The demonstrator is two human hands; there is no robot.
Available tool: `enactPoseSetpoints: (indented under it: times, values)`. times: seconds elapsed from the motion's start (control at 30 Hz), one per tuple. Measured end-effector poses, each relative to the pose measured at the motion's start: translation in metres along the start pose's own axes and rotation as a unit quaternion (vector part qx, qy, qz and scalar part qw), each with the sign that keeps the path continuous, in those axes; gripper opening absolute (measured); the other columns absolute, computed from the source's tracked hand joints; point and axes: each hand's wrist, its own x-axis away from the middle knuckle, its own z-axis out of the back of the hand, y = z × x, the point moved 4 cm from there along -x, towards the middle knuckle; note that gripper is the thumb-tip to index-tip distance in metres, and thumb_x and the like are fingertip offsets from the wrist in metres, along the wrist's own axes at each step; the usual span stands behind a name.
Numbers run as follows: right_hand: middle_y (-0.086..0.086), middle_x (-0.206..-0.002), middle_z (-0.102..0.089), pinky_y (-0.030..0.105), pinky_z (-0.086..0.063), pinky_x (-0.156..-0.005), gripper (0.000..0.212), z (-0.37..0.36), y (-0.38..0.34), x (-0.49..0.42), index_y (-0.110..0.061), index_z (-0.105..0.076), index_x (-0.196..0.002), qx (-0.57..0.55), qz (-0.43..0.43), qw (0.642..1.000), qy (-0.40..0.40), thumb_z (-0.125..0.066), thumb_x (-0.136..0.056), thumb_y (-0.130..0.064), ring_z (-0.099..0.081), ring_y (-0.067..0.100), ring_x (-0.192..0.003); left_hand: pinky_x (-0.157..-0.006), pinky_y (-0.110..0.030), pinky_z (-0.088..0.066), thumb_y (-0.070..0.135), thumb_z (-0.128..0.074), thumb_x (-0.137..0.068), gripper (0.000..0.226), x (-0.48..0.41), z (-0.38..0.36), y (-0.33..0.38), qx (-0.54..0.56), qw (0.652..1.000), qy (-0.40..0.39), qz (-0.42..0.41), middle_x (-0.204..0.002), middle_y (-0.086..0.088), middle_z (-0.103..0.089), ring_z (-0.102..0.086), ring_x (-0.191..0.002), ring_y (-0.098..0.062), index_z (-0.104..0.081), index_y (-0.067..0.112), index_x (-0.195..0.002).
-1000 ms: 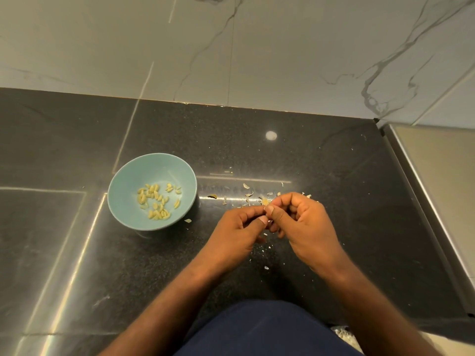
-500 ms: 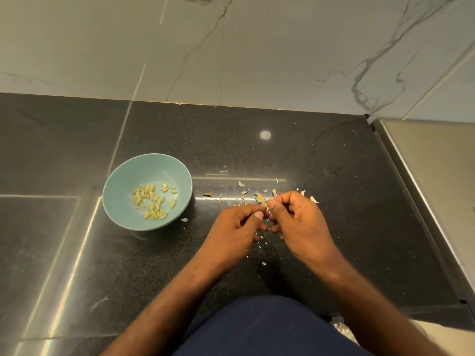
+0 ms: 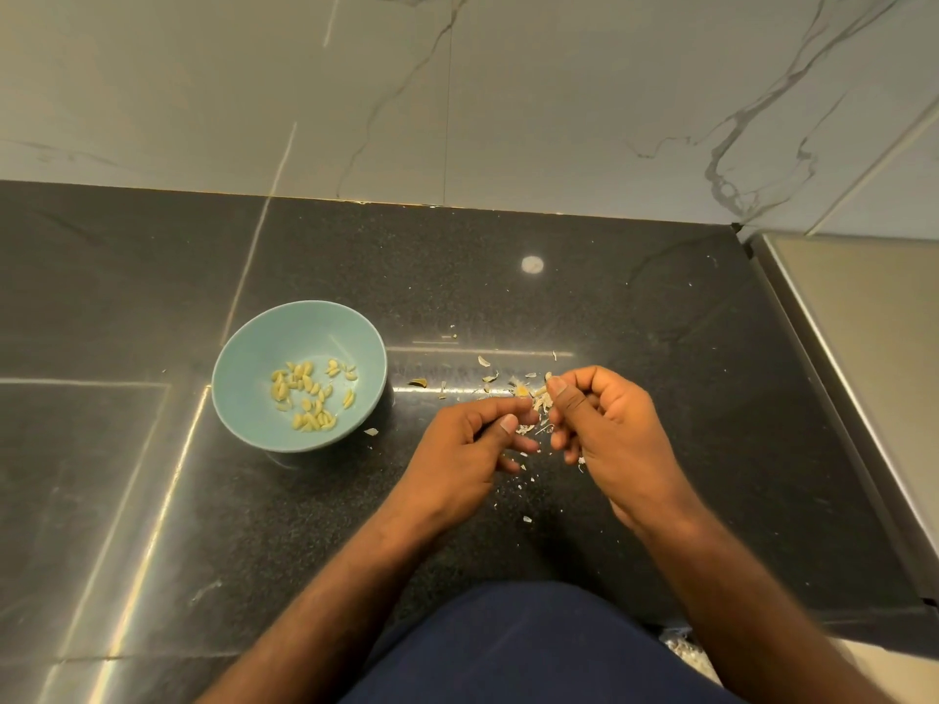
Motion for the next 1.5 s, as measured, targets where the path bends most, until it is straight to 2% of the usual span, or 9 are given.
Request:
enactPoseSetpoints:
  times: [0.27, 0.4, 0.53, 0.7, 0.87, 1.0, 1.17, 1.3, 1.5]
  values:
    - [-0.001, -0.068, -0.064, 0.019, -0.045, -0.048, 0.009, -0.009, 0.000, 0.004, -0.012, -0.064, -0.092, 0.028, 0.023, 0.998, -0.041, -0.059, -0.098, -0.018, -0.058, 0.011, -0.055, -0.076, -0.025, -0.056, 0.003, -0.045, -0.103, 0.032, 0.001, -0.001, -0.001, -0.012, 1.000, -0.019, -0.009, -0.109, -0.003, -0.073, -0.070, -0.097, -0.017, -0.065, 0.012, -0.127]
    - [-0.002, -0.070, -0.067, 0.016, -0.045, -0.049, 0.011, -0.004, 0.000, 0.000, -0.007, -0.064, -0.094, 0.039, 0.031, 0.999, 0.011, -0.060, -0.098, -0.016, -0.059, 0.006, -0.053, -0.076, -0.025, -0.056, 0.003, -0.047, -0.103, 0.032, 0.001, -0.002, -0.002, -0.018, 1.000, -0.017, -0.006, -0.112, 0.003, -0.073, -0.070, -0.097, -0.014, -0.065, 0.014, -0.127]
    - [-0.003, -0.067, -0.064, 0.016, -0.045, -0.051, 0.009, -0.010, -0.001, 0.005, -0.014, -0.064, -0.093, 0.063, 0.030, 0.997, -0.042, -0.059, -0.099, -0.020, -0.059, 0.010, -0.057, -0.078, -0.027, -0.057, 0.003, -0.046, -0.103, 0.033, 0.000, -0.002, 0.000, -0.025, 0.999, -0.019, -0.018, -0.105, -0.003, -0.074, -0.071, -0.096, -0.017, -0.066, 0.015, -0.126]
    - [-0.001, -0.073, -0.067, 0.015, -0.043, -0.050, 0.010, -0.005, -0.001, 0.000, -0.011, -0.063, -0.092, 0.049, 0.034, 0.998, 0.018, -0.060, -0.099, -0.018, -0.059, 0.004, -0.055, -0.075, -0.023, -0.056, 0.002, -0.047, -0.102, 0.033, 0.002, -0.003, 0.001, -0.024, 0.999, -0.013, -0.016, -0.112, 0.002, -0.073, -0.070, -0.096, -0.016, -0.065, 0.013, -0.127]
    - [-0.002, -0.073, -0.065, 0.013, -0.045, -0.050, 0.009, -0.011, -0.002, 0.006, -0.006, -0.064, -0.095, 0.058, 0.035, 0.998, -0.013, -0.059, -0.099, -0.013, -0.059, -0.002, -0.056, -0.081, -0.031, -0.058, 0.005, -0.047, -0.103, 0.033, 0.002, -0.001, 0.002, -0.042, 0.999, -0.016, -0.025, -0.108, 0.000, -0.074, -0.070, -0.097, -0.015, -0.065, 0.016, -0.127]
    - [-0.002, -0.073, -0.066, 0.014, -0.044, -0.049, 0.012, -0.005, -0.002, 0.002, -0.006, -0.064, -0.096, 0.058, 0.041, 0.997, 0.023, -0.059, -0.099, -0.017, -0.059, 0.000, -0.055, -0.079, -0.027, -0.057, 0.006, -0.048, -0.102, 0.033, 0.003, -0.001, 0.002, -0.039, 0.999, -0.006, -0.017, -0.113, 0.004, -0.072, -0.070, -0.096, -0.012, -0.062, 0.016, -0.130]
    - [-0.003, -0.077, -0.066, 0.016, -0.051, -0.056, 0.007, -0.015, -0.006, 0.011, -0.008, -0.063, -0.095, 0.058, 0.049, 0.997, -0.026, -0.058, -0.099, -0.013, -0.061, -0.001, -0.060, -0.081, -0.029, -0.057, 0.008, -0.046, -0.104, 0.031, 0.004, -0.002, 0.005, -0.060, 0.998, -0.018, -0.031, -0.104, 0.002, -0.074, -0.070, -0.096, -0.013, -0.067, 0.018, -0.124]
    - [-0.002, -0.076, -0.067, 0.015, -0.047, -0.052, 0.010, -0.003, -0.005, 0.003, -0.008, -0.064, -0.095, 0.081, 0.058, 0.995, 0.026, -0.059, -0.099, -0.016, -0.061, 0.001, -0.058, -0.079, -0.029, -0.057, 0.006, -0.048, -0.102, 0.032, 0.003, 0.000, 0.002, -0.031, 0.999, 0.006, -0.018, -0.112, 0.004, -0.072, -0.070, -0.096, -0.014, -0.064, 0.017, -0.129]
    - [-0.005, -0.074, -0.066, 0.016, -0.050, -0.056, 0.006, -0.011, -0.007, 0.008, -0.012, -0.063, -0.094, 0.092, 0.066, 0.994, -0.001, -0.060, -0.098, -0.013, -0.062, -0.001, -0.061, -0.079, -0.028, -0.058, 0.009, -0.048, -0.103, 0.029, 0.003, -0.002, 0.005, -0.038, 0.999, -0.006, -0.033, -0.108, 0.003, -0.074, -0.070, -0.096, -0.011, -0.068, 0.018, -0.122]
